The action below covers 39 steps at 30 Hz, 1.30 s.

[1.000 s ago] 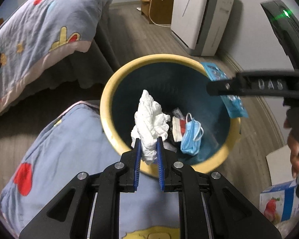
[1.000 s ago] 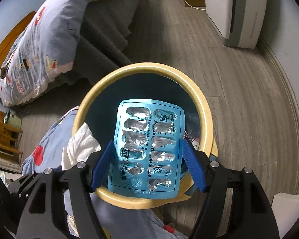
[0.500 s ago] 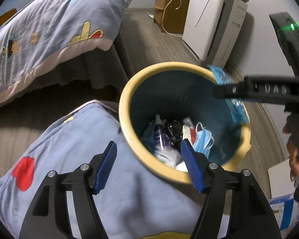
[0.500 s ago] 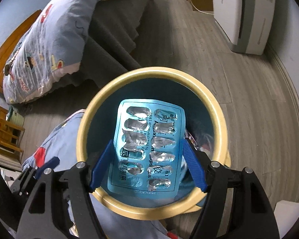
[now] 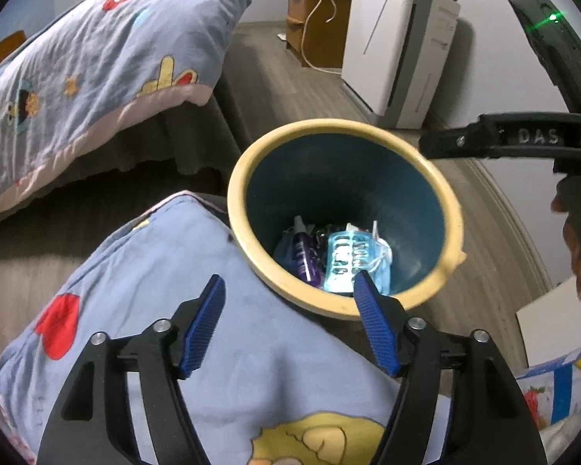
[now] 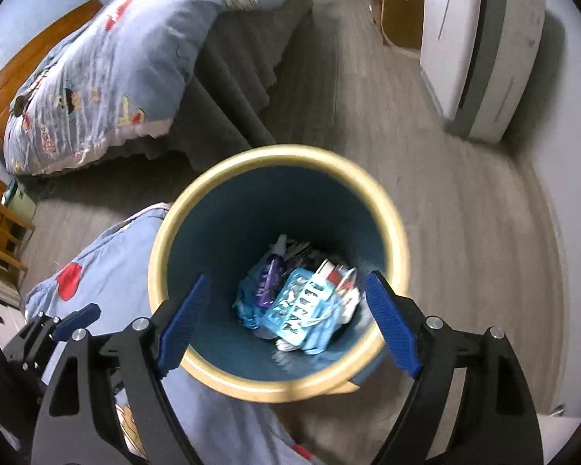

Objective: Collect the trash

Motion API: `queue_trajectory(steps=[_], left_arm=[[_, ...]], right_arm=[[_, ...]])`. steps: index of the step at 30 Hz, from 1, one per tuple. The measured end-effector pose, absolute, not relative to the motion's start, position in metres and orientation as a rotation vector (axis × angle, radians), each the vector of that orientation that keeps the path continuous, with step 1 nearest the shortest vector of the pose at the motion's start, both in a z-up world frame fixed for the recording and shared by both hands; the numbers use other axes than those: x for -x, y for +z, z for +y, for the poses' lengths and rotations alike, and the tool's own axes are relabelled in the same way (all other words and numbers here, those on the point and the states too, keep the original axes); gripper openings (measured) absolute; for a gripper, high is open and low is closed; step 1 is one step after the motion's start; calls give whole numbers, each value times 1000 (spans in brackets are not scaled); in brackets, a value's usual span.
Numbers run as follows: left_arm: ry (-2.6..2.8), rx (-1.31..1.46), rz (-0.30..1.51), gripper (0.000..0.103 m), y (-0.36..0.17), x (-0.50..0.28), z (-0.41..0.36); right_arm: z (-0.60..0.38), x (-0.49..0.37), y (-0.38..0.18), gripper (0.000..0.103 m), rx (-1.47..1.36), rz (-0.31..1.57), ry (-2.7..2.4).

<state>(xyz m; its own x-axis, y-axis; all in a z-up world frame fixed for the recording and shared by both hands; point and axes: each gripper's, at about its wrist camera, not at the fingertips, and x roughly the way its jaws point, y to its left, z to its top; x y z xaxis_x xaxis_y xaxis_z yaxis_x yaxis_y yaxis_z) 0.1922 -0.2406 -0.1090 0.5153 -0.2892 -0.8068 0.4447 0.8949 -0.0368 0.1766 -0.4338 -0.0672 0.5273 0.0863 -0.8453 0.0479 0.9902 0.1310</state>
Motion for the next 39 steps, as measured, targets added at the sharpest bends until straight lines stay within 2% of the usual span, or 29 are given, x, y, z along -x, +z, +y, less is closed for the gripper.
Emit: queue_trajectory(steps=[1,3,6,10,17,23,39], left_arm=[[-446,-185,922,80,-105,-189,-240],[-456,-186,894,81,-90,-180,-240],[-456,-161,875,91,-71,-171,-239],[-449,-126,837,96,-46,-155,-237],[-417,-219,814,98,-23,-121,-236],[-385,-196,798,98,-14,-107,-236],[-314,-187,822,98,-27,-112,-235]], right_arm=[[-435,-172,-62,88,-123,1004,27],[-437,-160,-50,91,-63,980,36],[-439,-142,-36,97,2,952,61],[-442,-119,-23,97,14,923,106],[-440,-87,0,97,87,877,137],[-437,-73,10,97,148,845,123],[-428,-65,12,97,224,848,132]])
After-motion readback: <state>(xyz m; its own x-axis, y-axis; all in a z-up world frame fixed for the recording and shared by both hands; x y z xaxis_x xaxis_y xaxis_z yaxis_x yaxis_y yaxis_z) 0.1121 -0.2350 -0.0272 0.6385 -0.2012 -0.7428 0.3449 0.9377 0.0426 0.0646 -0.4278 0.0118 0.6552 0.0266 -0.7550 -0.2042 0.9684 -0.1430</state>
